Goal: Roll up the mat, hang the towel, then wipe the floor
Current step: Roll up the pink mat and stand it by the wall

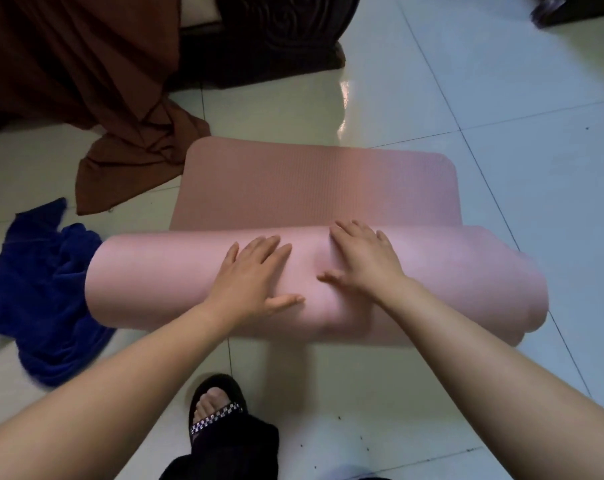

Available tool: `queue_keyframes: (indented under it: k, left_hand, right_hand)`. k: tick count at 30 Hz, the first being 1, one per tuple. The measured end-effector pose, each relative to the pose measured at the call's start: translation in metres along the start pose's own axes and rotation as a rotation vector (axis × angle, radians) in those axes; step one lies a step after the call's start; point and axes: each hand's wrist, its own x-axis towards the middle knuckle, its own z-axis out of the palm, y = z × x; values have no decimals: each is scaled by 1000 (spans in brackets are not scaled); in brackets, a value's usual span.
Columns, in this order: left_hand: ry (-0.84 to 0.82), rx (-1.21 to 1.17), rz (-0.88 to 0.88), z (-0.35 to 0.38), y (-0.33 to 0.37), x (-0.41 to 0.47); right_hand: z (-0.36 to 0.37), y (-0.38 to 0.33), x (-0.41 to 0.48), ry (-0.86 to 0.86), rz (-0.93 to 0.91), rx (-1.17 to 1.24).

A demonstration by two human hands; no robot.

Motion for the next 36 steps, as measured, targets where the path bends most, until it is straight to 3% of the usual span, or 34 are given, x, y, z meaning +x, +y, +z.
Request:
queue_keyframes:
  k: [7, 15, 23, 36]
  left_hand:
    - [10, -26, -8, -3, -13, 43]
    - [-45, -86, -29, -19, -28, 90]
    - [151, -206, 18, -35, -30, 96]
    - [35, -134, -17, -46, -41, 112]
  right_hand:
    - [-7, 2, 9, 83, 2, 36]
    - [-5, 3, 11, -20, -81, -7]
    - [-25, 9, 54, 14, -41, 26]
    - [-50, 8, 109, 113, 98, 69]
